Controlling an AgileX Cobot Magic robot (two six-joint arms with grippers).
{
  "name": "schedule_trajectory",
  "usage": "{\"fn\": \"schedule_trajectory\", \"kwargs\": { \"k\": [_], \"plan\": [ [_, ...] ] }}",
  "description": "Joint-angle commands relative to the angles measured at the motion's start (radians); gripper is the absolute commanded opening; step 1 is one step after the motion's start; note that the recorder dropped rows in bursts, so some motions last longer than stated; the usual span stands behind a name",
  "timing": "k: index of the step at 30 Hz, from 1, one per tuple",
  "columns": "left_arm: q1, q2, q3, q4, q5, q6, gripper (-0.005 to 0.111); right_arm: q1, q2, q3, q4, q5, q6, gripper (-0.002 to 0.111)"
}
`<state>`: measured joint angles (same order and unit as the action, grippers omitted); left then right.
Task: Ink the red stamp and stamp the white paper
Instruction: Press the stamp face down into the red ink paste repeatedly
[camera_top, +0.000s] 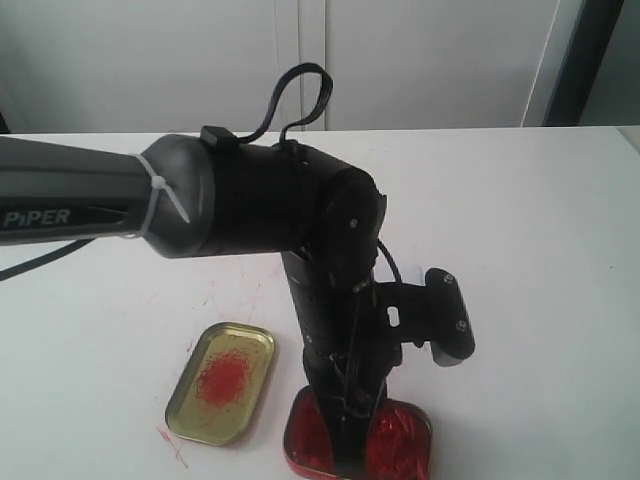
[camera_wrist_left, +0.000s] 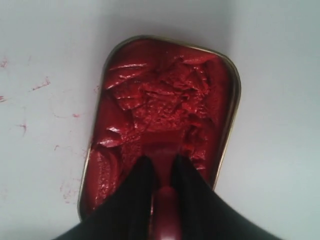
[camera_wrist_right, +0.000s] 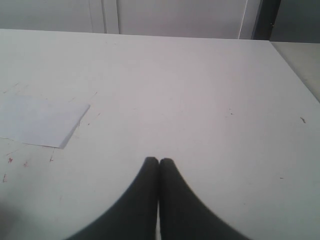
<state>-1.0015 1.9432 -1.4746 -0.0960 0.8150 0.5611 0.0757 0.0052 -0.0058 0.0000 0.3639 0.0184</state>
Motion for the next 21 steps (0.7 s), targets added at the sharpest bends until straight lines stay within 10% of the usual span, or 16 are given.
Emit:
{"fn": "schedule_trajectory", "kwargs": {
  "k": [1, 21],
  "plan": [
    [0.002, 0.023, -0.004, -0.029, 0.009, 0.023, 0.000, -0.007, -0.005, 0.006, 0.000, -0.015, 0.004, 0.000],
    [-0.035, 0.023, -0.004, 0.001, -0.012, 0.178, 0.000, -0.007, -0.005, 0.006, 0.000, -0.015, 0.004, 0.000]
  ]
}}
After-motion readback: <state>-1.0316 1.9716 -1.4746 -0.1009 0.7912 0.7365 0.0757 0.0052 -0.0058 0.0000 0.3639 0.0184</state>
